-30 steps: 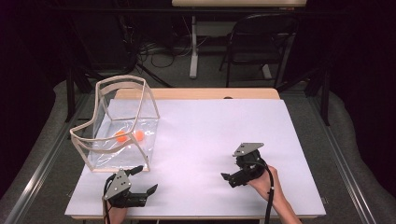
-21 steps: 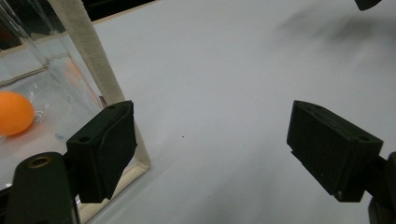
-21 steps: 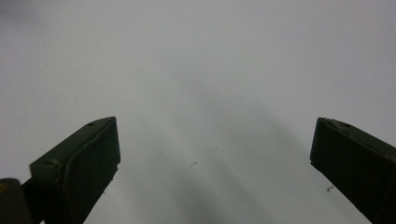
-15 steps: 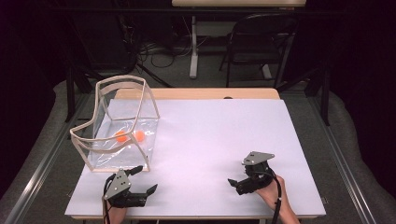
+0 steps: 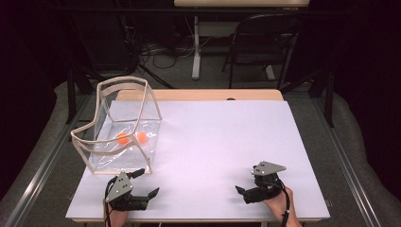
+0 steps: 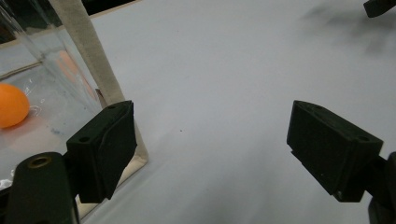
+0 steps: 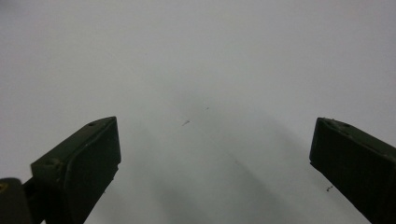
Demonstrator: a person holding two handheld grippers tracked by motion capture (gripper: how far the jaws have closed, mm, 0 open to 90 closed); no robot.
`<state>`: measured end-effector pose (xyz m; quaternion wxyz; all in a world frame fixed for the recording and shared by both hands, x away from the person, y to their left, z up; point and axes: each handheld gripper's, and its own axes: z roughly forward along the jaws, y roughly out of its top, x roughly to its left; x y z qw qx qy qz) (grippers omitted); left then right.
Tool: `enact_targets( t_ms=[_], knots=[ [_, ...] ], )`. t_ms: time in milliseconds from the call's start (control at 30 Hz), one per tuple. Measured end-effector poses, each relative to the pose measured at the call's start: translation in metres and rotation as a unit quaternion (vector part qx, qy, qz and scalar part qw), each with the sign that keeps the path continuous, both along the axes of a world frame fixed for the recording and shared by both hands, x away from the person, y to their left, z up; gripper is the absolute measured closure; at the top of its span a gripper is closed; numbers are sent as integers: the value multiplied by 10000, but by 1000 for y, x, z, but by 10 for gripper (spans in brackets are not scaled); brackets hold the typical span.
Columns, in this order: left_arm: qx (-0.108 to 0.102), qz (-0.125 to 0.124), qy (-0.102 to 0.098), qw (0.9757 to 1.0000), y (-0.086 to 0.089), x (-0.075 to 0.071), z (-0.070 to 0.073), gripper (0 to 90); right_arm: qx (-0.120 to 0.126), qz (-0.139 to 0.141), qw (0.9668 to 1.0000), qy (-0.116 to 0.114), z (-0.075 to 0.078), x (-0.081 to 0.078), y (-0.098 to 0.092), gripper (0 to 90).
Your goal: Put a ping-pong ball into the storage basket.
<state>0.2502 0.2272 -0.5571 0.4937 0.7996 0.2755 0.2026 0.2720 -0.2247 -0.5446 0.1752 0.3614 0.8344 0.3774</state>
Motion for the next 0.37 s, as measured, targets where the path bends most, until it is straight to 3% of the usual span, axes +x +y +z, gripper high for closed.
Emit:
enact_targets(
  t_ms=[367],
  knots=[
    [45, -71, 61, 9999, -1, 0, -1, 158, 73, -48, 9999, -131, 0, -4, -2, 12]
  ],
)
